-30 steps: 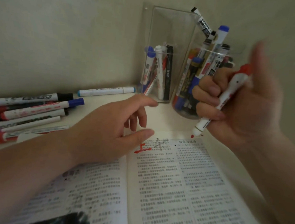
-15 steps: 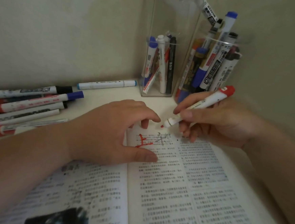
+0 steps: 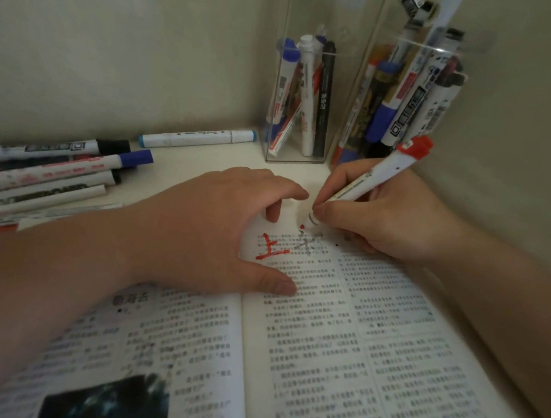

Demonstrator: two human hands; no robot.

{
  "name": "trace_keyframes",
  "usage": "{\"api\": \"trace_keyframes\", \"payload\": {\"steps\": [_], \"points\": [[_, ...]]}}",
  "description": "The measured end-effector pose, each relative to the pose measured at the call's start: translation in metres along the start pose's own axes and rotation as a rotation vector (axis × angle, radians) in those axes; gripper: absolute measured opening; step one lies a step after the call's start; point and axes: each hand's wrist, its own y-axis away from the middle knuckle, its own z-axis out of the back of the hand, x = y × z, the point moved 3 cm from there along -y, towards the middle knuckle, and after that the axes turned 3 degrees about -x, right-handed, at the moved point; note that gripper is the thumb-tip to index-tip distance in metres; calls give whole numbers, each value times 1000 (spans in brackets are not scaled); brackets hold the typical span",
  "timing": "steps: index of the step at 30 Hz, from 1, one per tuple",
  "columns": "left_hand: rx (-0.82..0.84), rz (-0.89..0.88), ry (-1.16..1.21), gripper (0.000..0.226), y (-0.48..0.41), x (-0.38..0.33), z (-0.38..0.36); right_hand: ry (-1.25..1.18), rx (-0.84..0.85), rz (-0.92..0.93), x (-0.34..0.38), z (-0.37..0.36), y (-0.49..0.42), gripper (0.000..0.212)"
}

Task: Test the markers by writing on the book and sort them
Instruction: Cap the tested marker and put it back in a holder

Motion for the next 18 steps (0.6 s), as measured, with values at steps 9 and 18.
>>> {"api": "trace_keyframes", "payload": {"steps": [9,18], "points": [[6,8,-7,90,0,-1,0,85,11,32,1,-3,0,6],[5,3,-13,90,-1,-1,-1,73,67,68,2,-3,2,7]]}}
